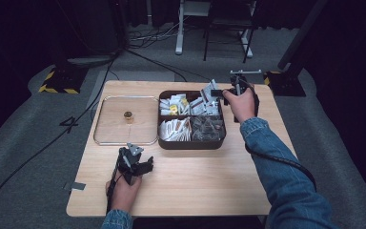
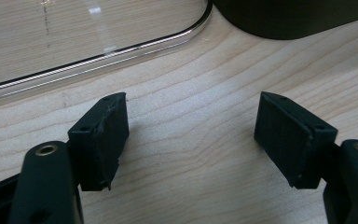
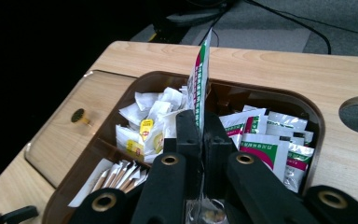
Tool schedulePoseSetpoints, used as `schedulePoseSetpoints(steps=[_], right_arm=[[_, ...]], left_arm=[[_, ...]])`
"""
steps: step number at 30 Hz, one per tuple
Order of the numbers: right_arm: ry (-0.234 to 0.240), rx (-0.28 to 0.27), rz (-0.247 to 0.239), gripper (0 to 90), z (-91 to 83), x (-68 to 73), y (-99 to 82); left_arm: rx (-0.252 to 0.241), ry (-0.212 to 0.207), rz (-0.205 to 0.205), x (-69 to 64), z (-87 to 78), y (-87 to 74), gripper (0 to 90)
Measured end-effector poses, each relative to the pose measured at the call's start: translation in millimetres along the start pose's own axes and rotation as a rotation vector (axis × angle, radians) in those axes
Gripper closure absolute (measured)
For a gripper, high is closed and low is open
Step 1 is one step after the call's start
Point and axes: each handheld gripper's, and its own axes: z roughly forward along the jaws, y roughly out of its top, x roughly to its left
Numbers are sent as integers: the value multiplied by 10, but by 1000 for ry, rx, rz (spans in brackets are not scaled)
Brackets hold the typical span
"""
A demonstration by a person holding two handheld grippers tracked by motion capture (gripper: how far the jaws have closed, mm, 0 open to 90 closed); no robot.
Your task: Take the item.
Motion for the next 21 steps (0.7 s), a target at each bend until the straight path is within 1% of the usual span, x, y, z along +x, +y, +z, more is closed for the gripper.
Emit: schedulePoseSetpoints(steps=[4, 7, 13, 15, 21], right_arm=[[13, -17, 1, 886, -169, -34, -5], [22, -30, 14, 886, -294, -83, -20], [18, -55, 24, 886, -526, -192, -37], [10, -61, 19, 885, -596, -226, -40], [-4, -80, 26, 886, -771, -324, -56]], left_arm=[[0, -2, 7, 10, 0, 1, 261], [0, 4, 0, 5, -2, -1, 260], [0, 5, 0, 5, -3, -1, 260], [0, 5, 0, 5, -3, -1, 260], [-1, 7, 1, 5, -3, -2, 261]])
